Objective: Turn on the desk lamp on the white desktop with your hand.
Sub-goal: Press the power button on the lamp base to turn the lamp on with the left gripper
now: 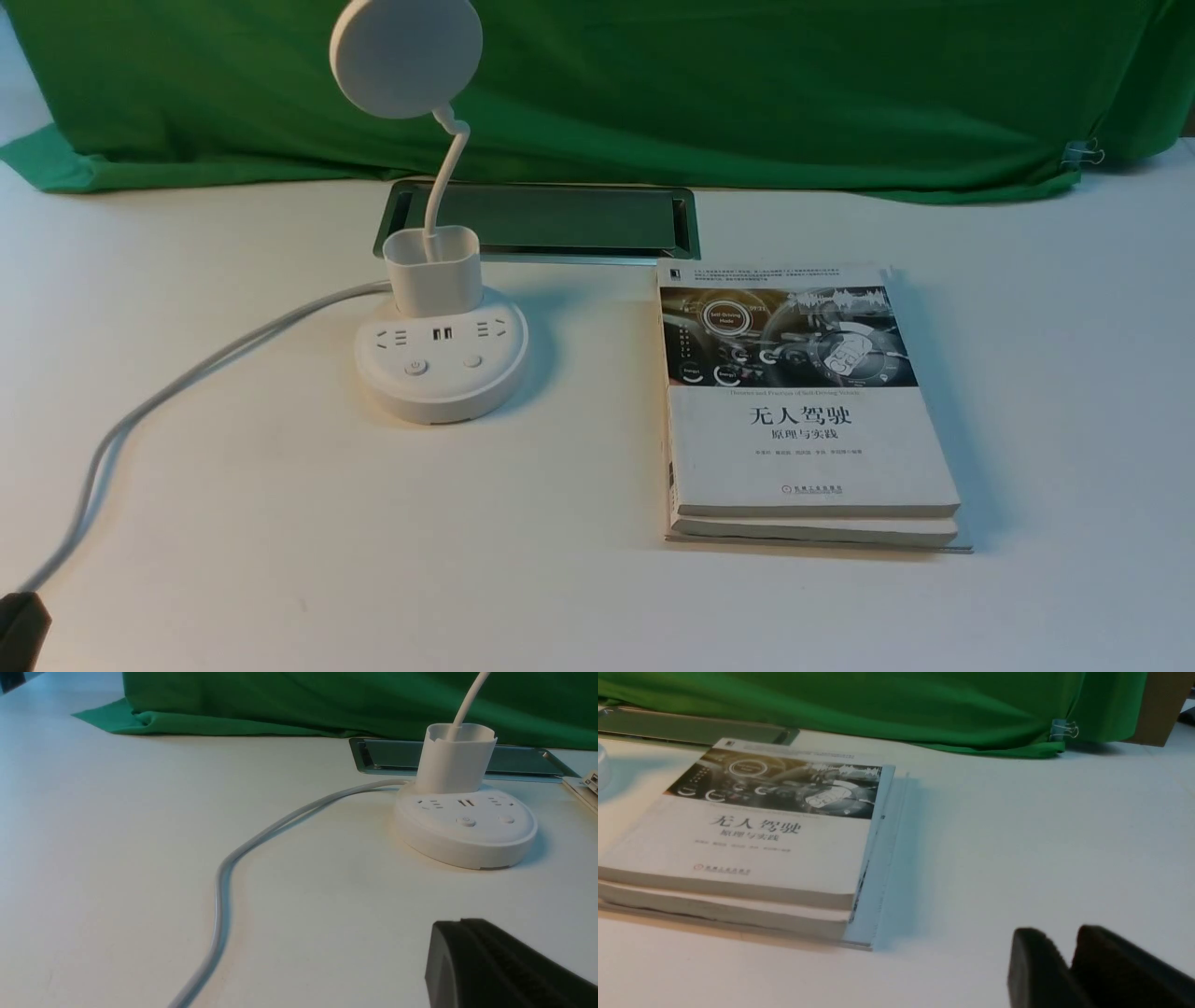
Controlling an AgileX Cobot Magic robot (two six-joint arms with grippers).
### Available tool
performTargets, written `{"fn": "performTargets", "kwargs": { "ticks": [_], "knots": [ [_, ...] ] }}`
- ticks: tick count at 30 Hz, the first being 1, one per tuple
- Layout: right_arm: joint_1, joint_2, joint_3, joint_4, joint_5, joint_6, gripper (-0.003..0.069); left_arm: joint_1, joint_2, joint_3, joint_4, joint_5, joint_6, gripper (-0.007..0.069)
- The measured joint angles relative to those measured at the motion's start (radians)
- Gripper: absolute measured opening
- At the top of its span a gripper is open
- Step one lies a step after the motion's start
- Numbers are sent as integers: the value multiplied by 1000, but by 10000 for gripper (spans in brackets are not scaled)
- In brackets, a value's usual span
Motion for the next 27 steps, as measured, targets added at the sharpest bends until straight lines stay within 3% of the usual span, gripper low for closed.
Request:
{"fn": "performTargets", "kwargs": {
  "ticks": [13, 17, 25, 27],
  "knots": [
    [0, 0, 0, 0, 0, 0, 216, 0, 0, 0, 4, -16, 2, 1],
    [0, 0, 0, 0, 0, 0, 222, 0, 0, 0, 4, -93, 3, 1],
    [0, 0, 0, 0, 0, 0, 236, 0, 0, 0, 35, -719, 27, 1],
    [0, 0, 0, 0, 0, 0, 237, 0, -1, 0, 35, -803, 5, 1]
  ]
}}
